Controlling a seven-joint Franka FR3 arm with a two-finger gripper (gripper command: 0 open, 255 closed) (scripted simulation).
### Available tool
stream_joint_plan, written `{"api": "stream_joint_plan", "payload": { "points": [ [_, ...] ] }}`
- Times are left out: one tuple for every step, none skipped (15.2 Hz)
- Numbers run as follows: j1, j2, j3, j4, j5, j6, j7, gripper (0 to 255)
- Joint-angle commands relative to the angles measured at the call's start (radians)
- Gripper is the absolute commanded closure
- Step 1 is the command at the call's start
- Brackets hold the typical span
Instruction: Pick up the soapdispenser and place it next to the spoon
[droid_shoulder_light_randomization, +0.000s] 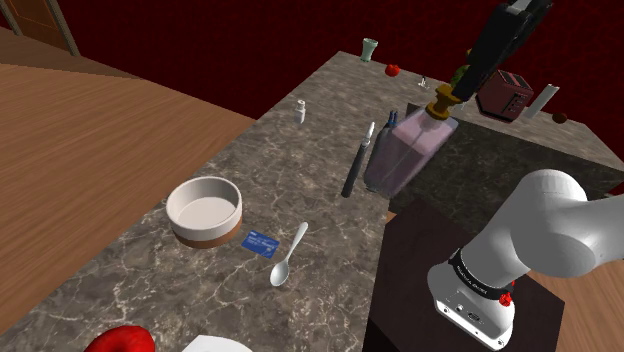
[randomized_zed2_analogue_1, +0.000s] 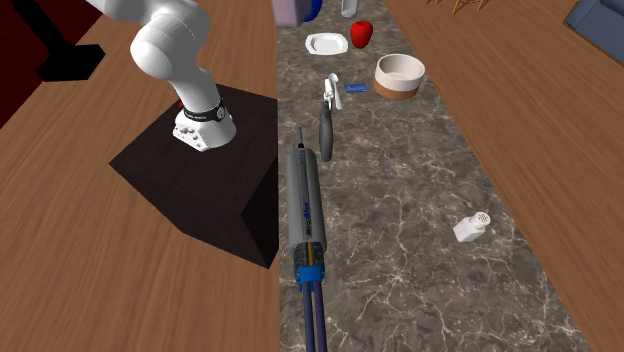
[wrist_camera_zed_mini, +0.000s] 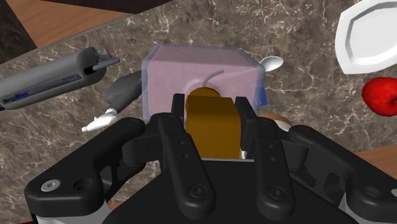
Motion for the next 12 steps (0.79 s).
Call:
{"api": "stream_joint_plan", "payload": {
  "points": [
    [0.004, -0.018, 0.001, -0.040, 0.004, 0.022, -0.001, 255],
    [0.006, -0.026, 0.002, -0.059, 0.007, 0.033, -0.002, 255],
    [0.008, -0.033, 0.004, -0.077, 0.009, 0.044, -0.002, 255],
    [0.010, -0.041, 0.005, -0.095, 0.011, 0.055, -0.002, 255],
    [0.012, -0.048, 0.006, -0.113, 0.013, 0.066, -0.002, 255],
    [0.013, -0.055, 0.008, -0.131, 0.016, 0.077, -0.002, 255],
    [0.015, -0.061, 0.010, -0.149, 0.018, 0.088, -0.002, 255],
    [0.017, -0.068, 0.011, -0.166, 0.020, 0.099, -0.003, 255],
    [0.019, -0.074, 0.013, -0.183, 0.023, 0.110, -0.003, 255],
    [0.021, -0.081, 0.015, -0.201, 0.025, 0.121, -0.003, 255],
    [0.023, -0.087, 0.017, -0.218, 0.028, 0.132, -0.003, 255],
    [0.025, -0.093, 0.019, -0.234, 0.031, 0.143, -0.003, 255]
  ]
}}
